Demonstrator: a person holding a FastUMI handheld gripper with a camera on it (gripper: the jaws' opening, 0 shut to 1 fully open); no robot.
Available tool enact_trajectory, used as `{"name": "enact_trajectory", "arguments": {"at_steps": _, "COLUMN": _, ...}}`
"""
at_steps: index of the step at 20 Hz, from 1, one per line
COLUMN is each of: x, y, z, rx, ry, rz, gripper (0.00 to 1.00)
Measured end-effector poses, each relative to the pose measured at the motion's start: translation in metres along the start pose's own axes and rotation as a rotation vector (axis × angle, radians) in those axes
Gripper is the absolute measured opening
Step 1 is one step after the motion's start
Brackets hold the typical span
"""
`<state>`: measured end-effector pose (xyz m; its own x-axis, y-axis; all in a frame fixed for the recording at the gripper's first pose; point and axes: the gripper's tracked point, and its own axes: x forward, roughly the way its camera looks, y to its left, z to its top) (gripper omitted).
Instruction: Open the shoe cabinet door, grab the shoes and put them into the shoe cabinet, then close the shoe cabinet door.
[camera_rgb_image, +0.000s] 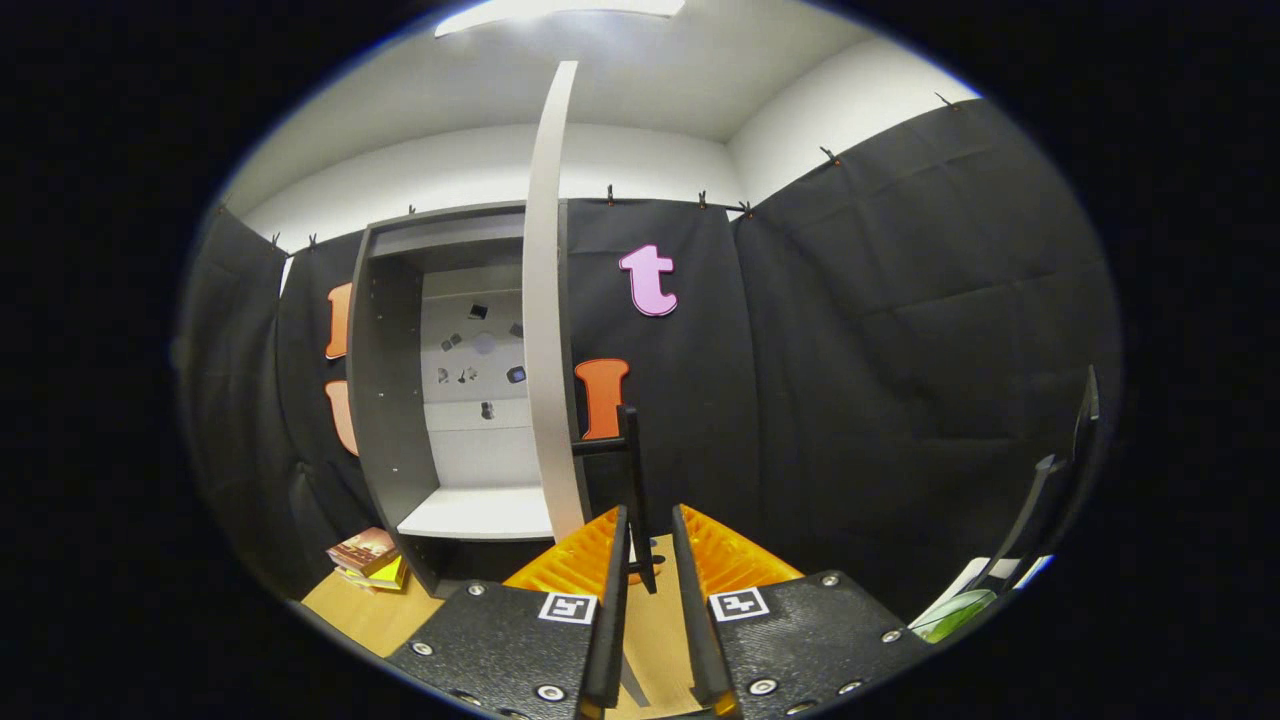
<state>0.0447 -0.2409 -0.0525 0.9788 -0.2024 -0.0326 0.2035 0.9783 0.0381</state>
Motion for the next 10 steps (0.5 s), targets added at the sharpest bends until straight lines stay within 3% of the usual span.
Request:
{"name": "enact_trajectory", "arguments": {"at_steps": 5, "x": -0.021, "y": 0.019, "z": 0.010, "rx": 0.020, "ry": 0.006, "rz": 0.012, "gripper": 0.28}}
{"name": "enact_trajectory", "arguments": {"at_steps": 10, "x": -0.042, "y": 0.063, "z": 0.026, "rx": 0.040, "ry": -0.009, "rz": 0.070, "gripper": 0.35}}
